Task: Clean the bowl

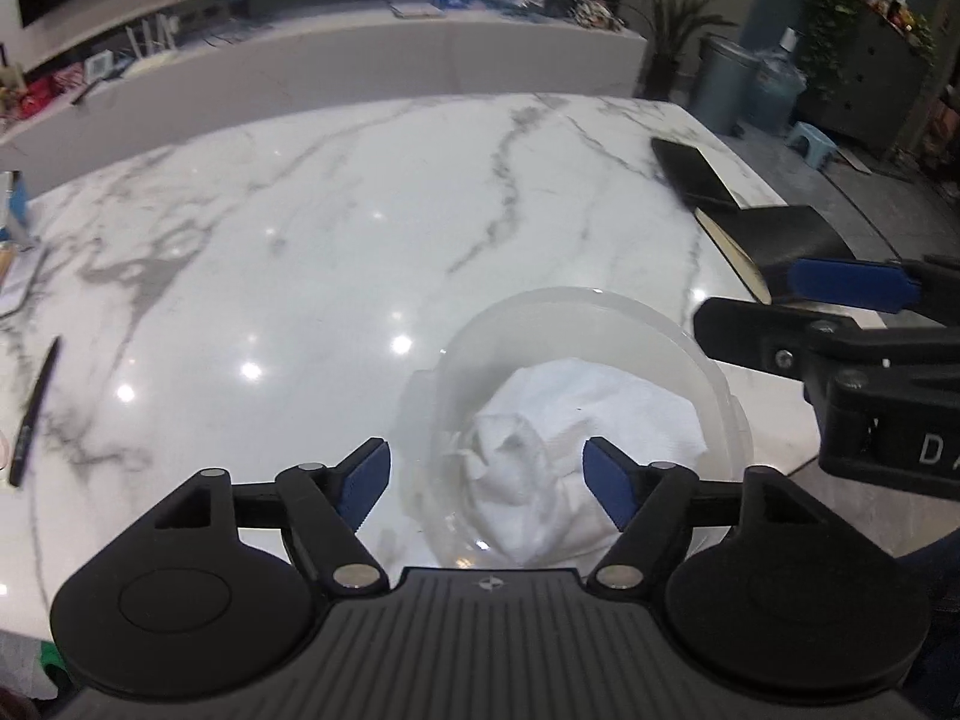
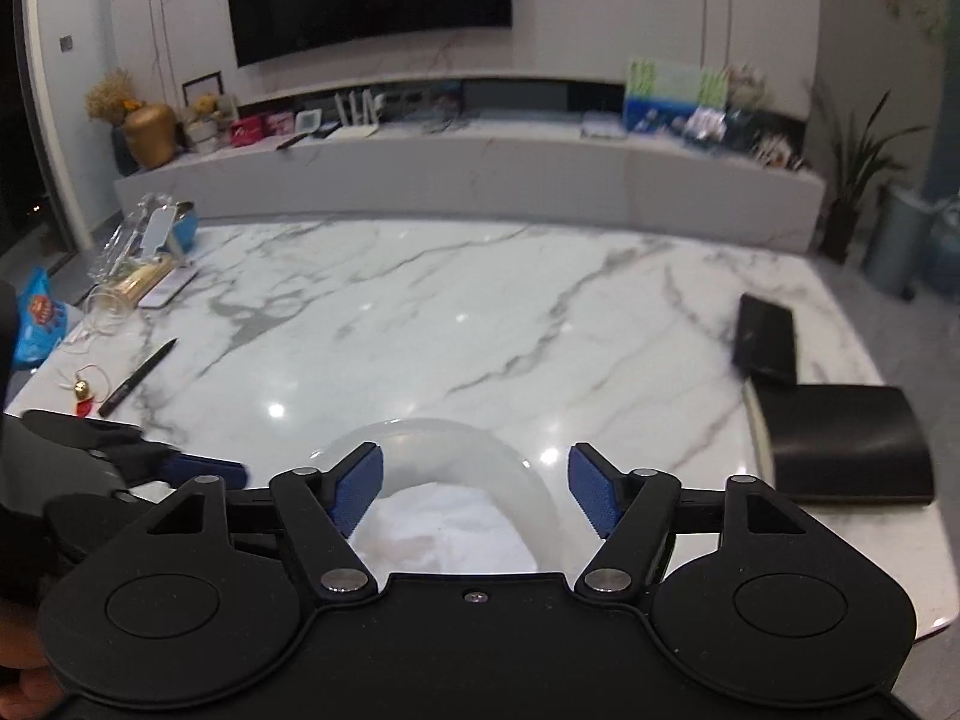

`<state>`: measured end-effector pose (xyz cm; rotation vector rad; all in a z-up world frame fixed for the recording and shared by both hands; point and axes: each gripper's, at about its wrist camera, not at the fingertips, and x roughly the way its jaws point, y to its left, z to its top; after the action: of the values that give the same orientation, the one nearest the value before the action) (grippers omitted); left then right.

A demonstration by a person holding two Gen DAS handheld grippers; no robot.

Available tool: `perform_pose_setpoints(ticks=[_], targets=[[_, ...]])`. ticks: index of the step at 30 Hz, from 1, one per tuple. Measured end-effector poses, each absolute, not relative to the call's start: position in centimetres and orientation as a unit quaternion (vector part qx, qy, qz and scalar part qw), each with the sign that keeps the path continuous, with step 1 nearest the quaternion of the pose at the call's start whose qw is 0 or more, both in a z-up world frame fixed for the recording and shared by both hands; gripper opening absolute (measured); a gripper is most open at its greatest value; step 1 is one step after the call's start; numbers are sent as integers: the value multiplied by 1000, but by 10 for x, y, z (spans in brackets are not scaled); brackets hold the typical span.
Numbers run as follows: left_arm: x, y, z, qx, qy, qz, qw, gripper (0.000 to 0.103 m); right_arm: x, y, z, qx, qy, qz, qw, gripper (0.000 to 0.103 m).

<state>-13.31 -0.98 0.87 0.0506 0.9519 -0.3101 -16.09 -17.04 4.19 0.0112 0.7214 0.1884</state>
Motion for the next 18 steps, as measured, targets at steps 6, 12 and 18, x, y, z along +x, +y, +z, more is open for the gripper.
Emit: perform_pose_setpoints(ticks=[6, 12, 18], targets=[[-140, 4, 9, -21, 457, -125, 881, 74, -176, -165, 41, 4, 328, 64, 943, 70], [-148, 0, 10, -2, 449, -107, 887, 74, -184, -159, 37, -1, 320, 34, 947, 74], [-151, -5, 8, 11, 454, -91, 886, 74, -188, -154, 33, -5, 326, 3, 945, 74]])
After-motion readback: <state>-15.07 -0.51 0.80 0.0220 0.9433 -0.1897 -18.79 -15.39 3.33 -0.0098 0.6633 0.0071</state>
